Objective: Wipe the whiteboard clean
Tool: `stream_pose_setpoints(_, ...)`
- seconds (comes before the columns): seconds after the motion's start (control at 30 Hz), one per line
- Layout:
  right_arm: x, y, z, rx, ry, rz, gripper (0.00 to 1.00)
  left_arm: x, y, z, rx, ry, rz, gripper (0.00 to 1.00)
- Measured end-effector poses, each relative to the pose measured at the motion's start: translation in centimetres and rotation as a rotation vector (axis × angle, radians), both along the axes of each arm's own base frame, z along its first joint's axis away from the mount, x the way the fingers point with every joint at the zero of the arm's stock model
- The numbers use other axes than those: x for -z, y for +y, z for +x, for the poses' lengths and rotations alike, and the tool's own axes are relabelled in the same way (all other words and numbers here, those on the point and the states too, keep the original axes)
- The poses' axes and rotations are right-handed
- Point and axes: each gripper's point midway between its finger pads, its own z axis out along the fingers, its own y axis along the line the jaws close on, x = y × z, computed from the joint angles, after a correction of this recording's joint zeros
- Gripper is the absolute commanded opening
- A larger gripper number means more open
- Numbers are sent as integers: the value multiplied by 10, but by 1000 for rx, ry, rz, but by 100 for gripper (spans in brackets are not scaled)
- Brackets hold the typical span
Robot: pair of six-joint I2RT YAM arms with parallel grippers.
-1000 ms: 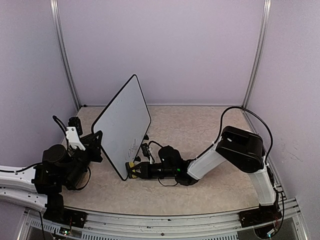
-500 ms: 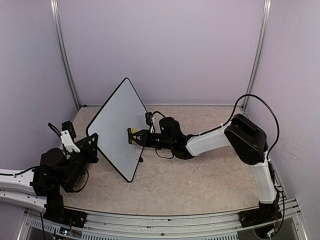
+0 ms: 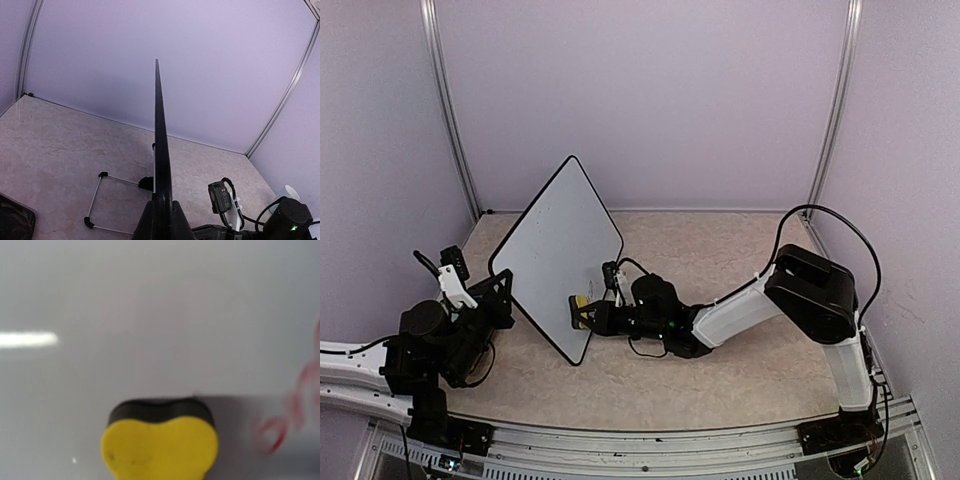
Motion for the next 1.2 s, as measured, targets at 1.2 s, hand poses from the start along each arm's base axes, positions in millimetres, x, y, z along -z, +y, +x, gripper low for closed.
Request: stream_pose_setpoints(1.2, 4, -19, 104, 159, 87, 57, 0, 2, -1, 2, -11, 4, -15, 0)
